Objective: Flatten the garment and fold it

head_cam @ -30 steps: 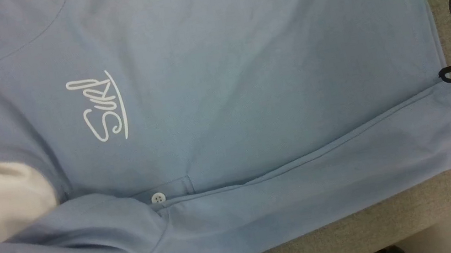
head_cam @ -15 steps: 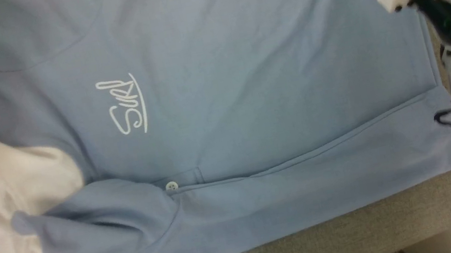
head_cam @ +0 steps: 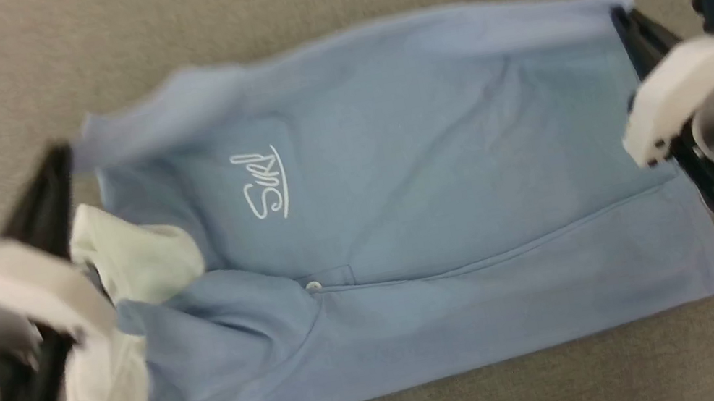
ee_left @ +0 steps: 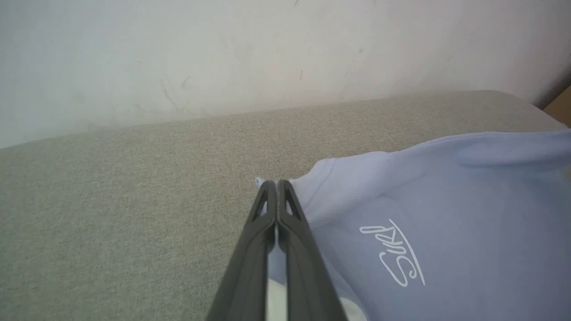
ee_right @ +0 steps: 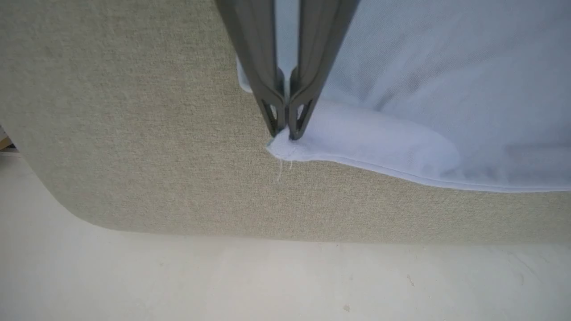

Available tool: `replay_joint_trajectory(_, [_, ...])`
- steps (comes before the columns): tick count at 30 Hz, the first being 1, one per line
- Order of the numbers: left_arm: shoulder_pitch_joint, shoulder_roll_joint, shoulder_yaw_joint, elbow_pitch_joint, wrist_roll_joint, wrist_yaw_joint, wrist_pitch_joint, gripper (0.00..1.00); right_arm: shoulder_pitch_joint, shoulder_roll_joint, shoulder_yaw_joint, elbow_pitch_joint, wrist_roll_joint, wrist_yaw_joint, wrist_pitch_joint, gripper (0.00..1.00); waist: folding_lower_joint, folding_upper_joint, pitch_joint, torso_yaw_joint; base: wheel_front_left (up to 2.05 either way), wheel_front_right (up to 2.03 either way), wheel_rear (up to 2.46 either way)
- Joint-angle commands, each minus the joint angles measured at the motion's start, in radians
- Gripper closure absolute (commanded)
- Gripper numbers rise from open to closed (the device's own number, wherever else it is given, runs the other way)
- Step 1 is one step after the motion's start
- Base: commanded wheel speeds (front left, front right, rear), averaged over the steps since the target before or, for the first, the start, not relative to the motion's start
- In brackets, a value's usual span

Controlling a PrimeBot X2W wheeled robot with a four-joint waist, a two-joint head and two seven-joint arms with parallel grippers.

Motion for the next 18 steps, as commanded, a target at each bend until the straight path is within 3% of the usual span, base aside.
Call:
replay_joint_trajectory(1, [0.068, -0.002, 0.005, -0.026, -0.008, 0.019, -0.015, 1.0, 0.034, -0.009, -0.009, -0.004, 0.006, -0.002, 0.001, 1.0, 0.0003, 0.0, -0.093, 0.049, 0.0, 0.0, 0.0])
replay_joint_trajectory(8, [0.336, -0.07, 0.0, -0.101, -0.085, 0.069, -0.07, 1.0, 0.168, -0.065, -0.02, -0.029, 0.008, -0.002, 0.065, 1.0, 0.0003, 0.0, -0.138, 0.078, 0.0, 0.0, 0.0])
replay_joint_trajectory(18, [0.484, -0.133, -0.043, 0.003, -0.129, 0.056, -0.118, 1.0, 0.303, -0.13, 0.017, -0.018, -0.017, -0.002, 0.2, 1.0, 0.0003, 0.0, -0.15, 0.101, 0.0, 0.0, 0.0])
